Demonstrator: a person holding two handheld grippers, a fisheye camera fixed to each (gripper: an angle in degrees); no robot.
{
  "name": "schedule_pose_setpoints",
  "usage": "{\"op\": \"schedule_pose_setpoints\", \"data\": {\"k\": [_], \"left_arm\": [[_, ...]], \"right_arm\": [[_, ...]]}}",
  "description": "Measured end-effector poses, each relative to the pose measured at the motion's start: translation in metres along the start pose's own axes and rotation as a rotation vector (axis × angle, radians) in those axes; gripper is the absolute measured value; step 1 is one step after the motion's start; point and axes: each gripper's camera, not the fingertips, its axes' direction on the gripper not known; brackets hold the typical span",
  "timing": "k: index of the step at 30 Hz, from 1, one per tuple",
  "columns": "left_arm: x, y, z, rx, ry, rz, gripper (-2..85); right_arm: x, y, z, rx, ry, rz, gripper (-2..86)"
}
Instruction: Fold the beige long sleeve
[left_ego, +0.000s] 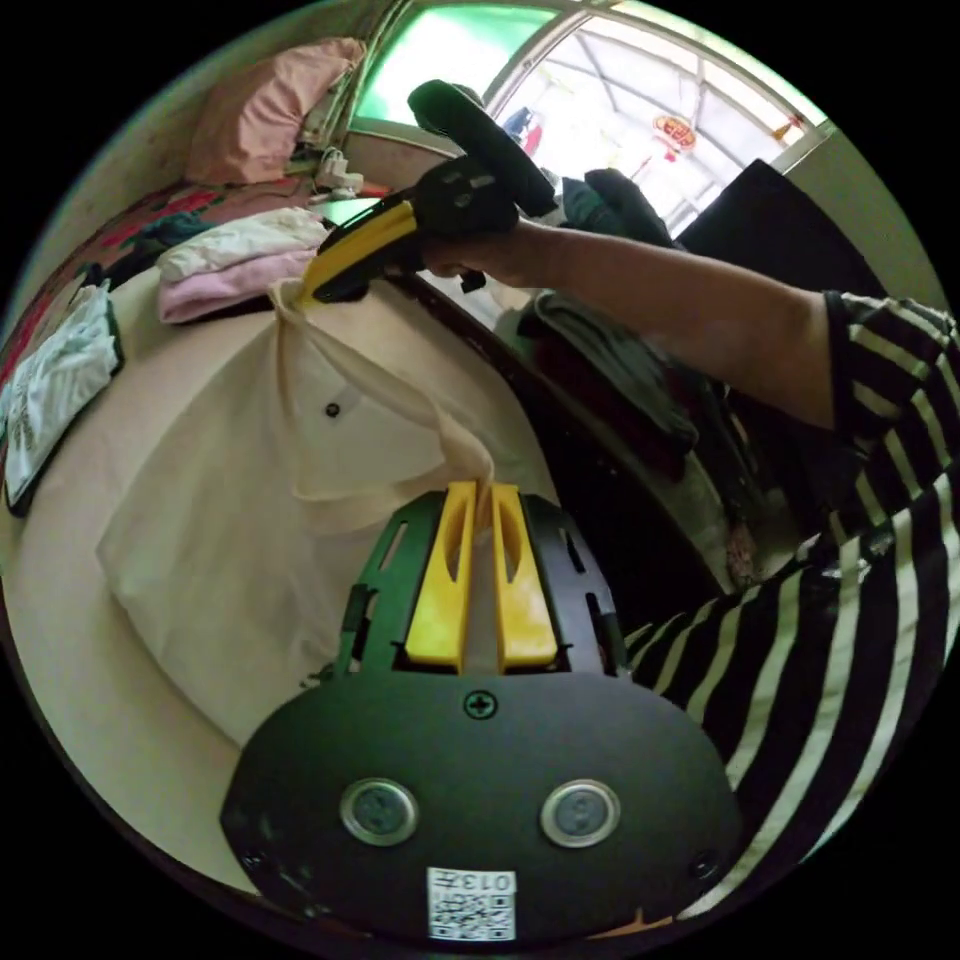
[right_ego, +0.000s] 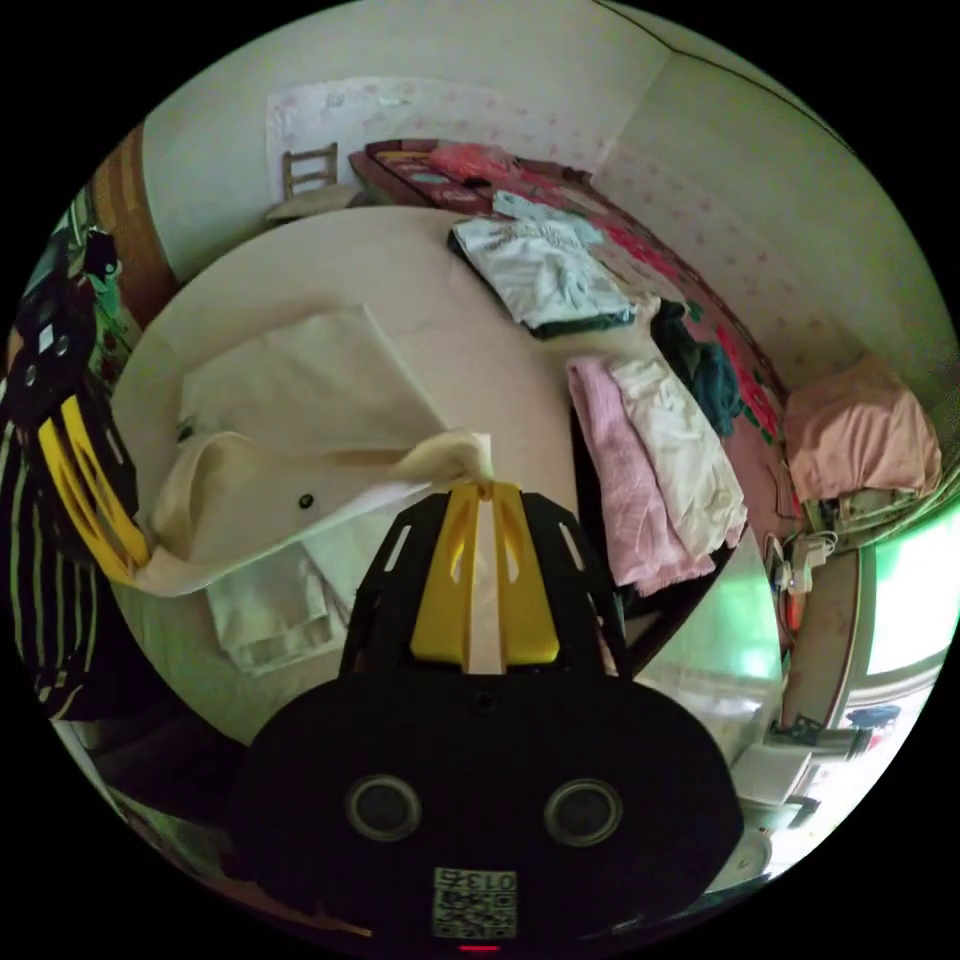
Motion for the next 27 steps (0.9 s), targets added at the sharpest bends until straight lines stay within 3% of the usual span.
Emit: {"op": "schedule_pose_setpoints", "data": {"k": [9,13,15,17,19,23,27], "left_arm": [[0.017,-0.058,0.07,-0.103,-0.01,0.051,4.0],[0.016,-0.073,0.104,-0.184,0.085,0.059,9.2],[0.023,-0.078,0.099,-0.17,0.172,0.053,10.9],[0.034,-0.081,0.082,-0.103,0.189,0.093,10.5],[0.036,-0.081,0.063,-0.031,0.07,0.09,9.9],[-0.011,-0.072,0.045,0.029,-0.323,-0.16,9.2],[-0.054,-0.069,0.064,-0.087,-0.376,-0.276,4.9]], "right_arm": [[-0.007,0.081,0.046,-0.119,0.104,0.067,1.1],[-0.002,0.118,0.069,-0.295,0.167,0.258,0.3],[-0.001,0.132,0.057,-0.257,0.245,0.392,0.2],[-0.014,0.147,0.033,-0.046,0.184,0.482,0.1],[-0.033,0.149,0.037,0.018,0.106,0.426,0.1],[-0.055,0.158,0.08,0.027,0.137,0.379,0.0],[-0.05,0.178,0.136,-0.162,-0.005,0.365,0.0]]}}
